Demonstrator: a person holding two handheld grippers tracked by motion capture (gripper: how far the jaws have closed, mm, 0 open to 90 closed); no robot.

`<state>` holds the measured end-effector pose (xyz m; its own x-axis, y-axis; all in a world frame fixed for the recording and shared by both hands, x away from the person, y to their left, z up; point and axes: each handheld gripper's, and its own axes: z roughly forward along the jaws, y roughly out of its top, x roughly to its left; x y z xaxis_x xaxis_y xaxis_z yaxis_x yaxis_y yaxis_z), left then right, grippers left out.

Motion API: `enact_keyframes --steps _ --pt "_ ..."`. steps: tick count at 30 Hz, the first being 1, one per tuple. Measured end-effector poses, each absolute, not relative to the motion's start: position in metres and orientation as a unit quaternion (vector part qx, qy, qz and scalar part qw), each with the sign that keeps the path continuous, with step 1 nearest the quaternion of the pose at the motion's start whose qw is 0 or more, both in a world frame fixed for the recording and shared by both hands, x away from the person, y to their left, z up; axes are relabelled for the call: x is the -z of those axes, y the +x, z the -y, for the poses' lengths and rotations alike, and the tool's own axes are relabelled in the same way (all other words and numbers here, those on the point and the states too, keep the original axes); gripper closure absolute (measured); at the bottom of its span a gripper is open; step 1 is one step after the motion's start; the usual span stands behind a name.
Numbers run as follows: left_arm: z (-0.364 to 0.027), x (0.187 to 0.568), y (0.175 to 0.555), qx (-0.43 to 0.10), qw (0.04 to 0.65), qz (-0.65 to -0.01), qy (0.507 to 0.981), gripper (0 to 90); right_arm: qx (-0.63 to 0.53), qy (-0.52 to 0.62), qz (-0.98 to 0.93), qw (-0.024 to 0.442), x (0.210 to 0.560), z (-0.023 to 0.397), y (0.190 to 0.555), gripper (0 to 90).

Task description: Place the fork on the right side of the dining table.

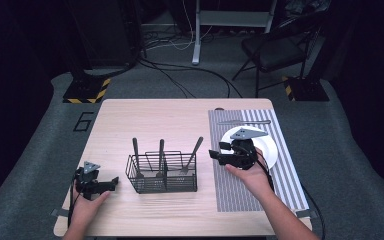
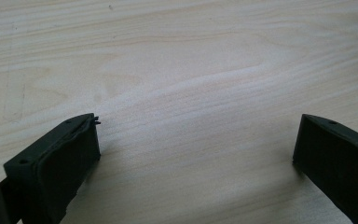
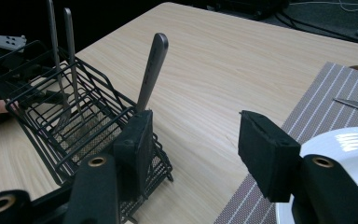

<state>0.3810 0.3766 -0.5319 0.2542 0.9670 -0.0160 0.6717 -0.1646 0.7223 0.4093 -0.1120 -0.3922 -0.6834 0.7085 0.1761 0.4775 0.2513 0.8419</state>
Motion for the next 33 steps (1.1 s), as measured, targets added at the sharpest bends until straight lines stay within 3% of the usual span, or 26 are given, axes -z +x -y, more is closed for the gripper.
enact_keyframes --steps 18,33 --pt "-0.377 0.532 0.381 -0.234 0.315 -0.564 0.727 0.1 -0.491 0.368 -0.782 0.113 0.386 0.088 0.419 45.8" --pt "-0.377 0.532 0.381 -0.233 0.317 -0.559 0.730 0.2 -0.491 0.347 -0.792 0.105 0.382 0.071 0.427 56.2"
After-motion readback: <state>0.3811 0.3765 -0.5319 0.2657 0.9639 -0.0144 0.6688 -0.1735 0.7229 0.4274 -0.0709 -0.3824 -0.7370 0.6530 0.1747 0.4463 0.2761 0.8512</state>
